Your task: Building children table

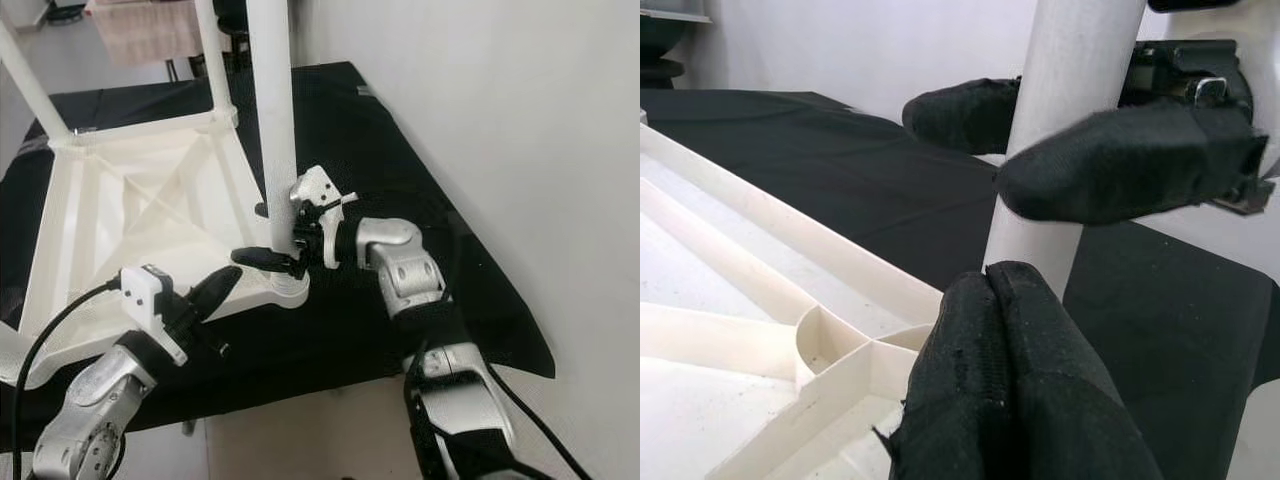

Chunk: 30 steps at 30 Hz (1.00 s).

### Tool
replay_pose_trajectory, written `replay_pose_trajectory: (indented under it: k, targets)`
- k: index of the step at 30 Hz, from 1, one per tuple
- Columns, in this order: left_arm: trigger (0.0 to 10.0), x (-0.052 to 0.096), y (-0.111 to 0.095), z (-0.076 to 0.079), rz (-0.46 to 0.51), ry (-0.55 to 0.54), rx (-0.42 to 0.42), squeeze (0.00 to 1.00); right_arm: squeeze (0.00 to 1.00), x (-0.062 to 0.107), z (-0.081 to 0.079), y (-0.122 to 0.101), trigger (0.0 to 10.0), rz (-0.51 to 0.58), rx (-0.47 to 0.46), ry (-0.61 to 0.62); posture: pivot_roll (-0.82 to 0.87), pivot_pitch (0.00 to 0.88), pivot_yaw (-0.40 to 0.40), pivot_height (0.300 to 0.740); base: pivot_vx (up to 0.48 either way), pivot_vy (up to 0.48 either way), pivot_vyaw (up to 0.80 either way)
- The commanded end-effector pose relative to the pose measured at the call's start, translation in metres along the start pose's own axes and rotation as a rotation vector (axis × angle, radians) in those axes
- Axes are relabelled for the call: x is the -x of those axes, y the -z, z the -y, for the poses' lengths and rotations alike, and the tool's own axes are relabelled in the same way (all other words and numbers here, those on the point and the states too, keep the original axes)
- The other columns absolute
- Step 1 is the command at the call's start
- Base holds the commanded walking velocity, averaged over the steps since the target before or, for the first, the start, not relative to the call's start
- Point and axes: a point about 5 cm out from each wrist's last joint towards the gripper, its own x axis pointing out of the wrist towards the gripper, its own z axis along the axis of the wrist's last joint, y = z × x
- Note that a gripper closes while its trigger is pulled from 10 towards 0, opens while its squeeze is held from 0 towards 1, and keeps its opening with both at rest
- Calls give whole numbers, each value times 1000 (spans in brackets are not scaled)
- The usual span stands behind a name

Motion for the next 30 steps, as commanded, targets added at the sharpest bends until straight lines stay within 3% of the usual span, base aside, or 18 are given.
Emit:
replay_pose_trajectory:
  k: [1, 10, 18, 19, 20, 21, 23, 24, 25, 27, 30]
  targets:
    - [10000, 1, 5, 1, -26, -3, 7, 0, 0, -4, 1, -1, 0, 9, -21, -26, 9, 88, -16, 740, 0, 0, 0]
    - [10000, 2, 6, 2, -30, 1, 11, 0, 0, 2, -2, 7, 0, 35, -55, -118, 1, 88, -11, 740, 0, 0, 0]
    - [10000, 2, 6, 2, -30, 4, 16, 0, 0, 14, -8, 25, 0, 37, -42, 6, -6, 86, -9, 740, 0, 0, 0]
    - [10000, 2, 6, 2, -29, 3, 16, 0, 0, 11, -15, 37, 0, -8, -45, 108, -11, 89, -7, 740, 0, 0, 0]
    - [10000, 2, 6, 2, -29, 3, 16, 0, 0, 11, -15, 37, 0, -8, -45, 108, -11, 89, -7, 740, 0, 0, 0]
    - [10000, 2, 5, 0, -29, 2, 16, 0, 0, -4, -32, 60, 0, -97, -112, 468, -16, 95, -2, 740, 0, 0, 0]
    - [10000, 2, 5, 0, -29, 2, 16, 0, 0, -4, -32, 60, 0, -97, -112, 468, -16, 95, -2, 740, 0, 0, 0]
    - [10000, 3, 5, -1, -30, 3, 16, 0, 0, -9, -44, 67, 0, -107, -163, 608, -18, 99, 3, 740, 0, 0, 0]
    - [10000, 3, 5, -1, -30, 3, 16, 0, 0, -9, -44, 67, 0, -107, -163, 608, -18, 99, 3, 740, 0, 0, 0]
    - [10000, 3, 5, -2, -33, 6, 16, 0, 0, -17, -58, 57, 0, -108, -41, 629, -36, 94, 17, 740, 0, 0, 0]
    - [10000, 3, 6, -2, -34, 7, 18, 0, 0, -19, -57, 57, 0, -101, -53, 612, -33, 91, 16, 740, 0, 0, 0]
